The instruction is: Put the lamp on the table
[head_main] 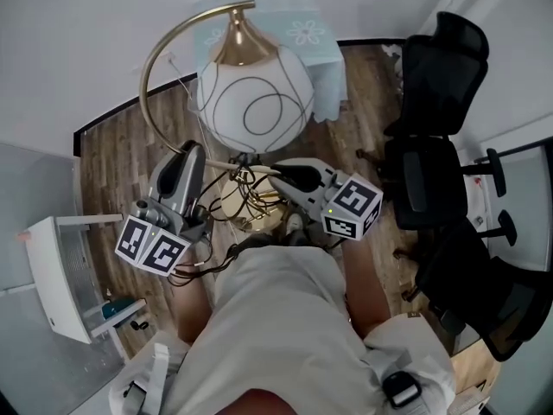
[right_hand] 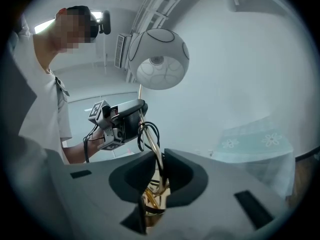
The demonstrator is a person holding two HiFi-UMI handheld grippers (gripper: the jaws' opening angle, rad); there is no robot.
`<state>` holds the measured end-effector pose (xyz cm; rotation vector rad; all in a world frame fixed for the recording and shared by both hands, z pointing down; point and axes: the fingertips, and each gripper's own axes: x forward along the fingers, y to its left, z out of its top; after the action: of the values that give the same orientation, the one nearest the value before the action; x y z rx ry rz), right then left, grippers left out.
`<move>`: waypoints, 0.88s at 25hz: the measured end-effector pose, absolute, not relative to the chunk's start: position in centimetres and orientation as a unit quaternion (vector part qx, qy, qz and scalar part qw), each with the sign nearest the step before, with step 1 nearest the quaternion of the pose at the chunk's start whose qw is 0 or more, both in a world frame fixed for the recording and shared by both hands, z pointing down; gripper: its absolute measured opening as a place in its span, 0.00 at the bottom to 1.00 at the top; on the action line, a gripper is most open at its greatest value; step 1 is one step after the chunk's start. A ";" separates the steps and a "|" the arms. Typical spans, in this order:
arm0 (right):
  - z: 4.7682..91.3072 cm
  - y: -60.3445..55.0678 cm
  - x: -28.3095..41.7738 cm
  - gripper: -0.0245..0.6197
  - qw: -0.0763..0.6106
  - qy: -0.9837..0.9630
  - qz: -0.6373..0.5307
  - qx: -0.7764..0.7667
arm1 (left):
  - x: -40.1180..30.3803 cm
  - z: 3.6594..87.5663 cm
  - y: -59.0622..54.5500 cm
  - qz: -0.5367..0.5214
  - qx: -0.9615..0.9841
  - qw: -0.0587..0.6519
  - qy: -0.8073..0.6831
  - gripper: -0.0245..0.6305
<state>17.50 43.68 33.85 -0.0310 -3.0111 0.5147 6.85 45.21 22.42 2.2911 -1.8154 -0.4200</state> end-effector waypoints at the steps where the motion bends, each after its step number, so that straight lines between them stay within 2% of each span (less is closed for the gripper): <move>1: 33.9 43.6 17.1 0.12 0.046 -0.985 0.167 -0.011 | 6.4 22.5 45.2 -0.143 0.771 0.095 -0.613 0.13; 8: 33.4 42.0 17.8 0.12 0.046 -0.985 0.165 -0.017 | 7.1 22.0 43.8 -0.143 0.767 0.092 -0.619 0.12; 22: 34.1 35.1 13.7 0.12 0.047 -0.984 0.172 0.001 | 2.7 23.0 36.6 -0.158 0.778 0.103 -0.600 0.12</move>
<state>13.67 35.13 34.12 0.0024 -3.0030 0.5235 2.69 36.65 22.96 2.2950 -1.7709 -0.4663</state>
